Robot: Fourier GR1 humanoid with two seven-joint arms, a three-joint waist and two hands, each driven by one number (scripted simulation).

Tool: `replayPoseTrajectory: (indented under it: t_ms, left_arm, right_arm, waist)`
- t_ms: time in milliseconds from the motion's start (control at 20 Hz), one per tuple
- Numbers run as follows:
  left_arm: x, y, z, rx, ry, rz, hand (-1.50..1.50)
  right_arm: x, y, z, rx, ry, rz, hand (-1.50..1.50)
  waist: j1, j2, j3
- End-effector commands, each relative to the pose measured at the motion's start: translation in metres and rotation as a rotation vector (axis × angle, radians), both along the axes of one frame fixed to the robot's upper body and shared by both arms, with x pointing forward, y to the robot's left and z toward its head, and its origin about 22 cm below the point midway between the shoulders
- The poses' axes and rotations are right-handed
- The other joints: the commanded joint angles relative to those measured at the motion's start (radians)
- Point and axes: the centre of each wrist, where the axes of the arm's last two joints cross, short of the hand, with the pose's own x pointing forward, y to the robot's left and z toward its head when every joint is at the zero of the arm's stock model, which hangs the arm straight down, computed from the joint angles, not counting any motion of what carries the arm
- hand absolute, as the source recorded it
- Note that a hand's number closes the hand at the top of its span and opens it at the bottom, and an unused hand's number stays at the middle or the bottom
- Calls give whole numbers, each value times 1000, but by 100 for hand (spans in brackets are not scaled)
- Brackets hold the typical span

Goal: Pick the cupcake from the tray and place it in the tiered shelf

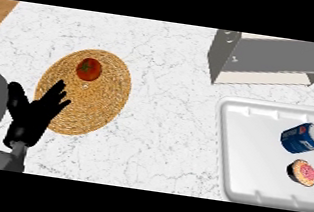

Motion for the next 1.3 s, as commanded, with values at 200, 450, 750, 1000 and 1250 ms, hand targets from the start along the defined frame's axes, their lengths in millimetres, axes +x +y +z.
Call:
replayPoseTrajectory:
  t_ms: [200, 450, 750, 1000, 1250]
  left_arm:
    - [-5, 2, 3, -11, 28, 23, 0]
    - [1, 16, -18, -3, 39, 21, 0]
    - [10, 10, -15, -17, 32, 31, 0]
    - [-10, 10, -8, -4, 28, 14, 0]
    - [-5, -1, -5, -15, 24, 25, 0]
  right_arm:
    - [12, 13, -14, -21, 100, -87, -150]
    - [15, 29, -47, -56, 123, -79, -150]
    - [20, 29, -61, -64, 143, -85, -150]
    - [18, 27, -67, -100, 194, -112, -150]
    - [38, 19, -93, -123, 186, -138, -150]
  waist:
    - [-9, 2, -3]
    - [-14, 4, -4]
    - [-16, 3, -4]
    - [-13, 1, -3]
    - [-9, 2, -3]
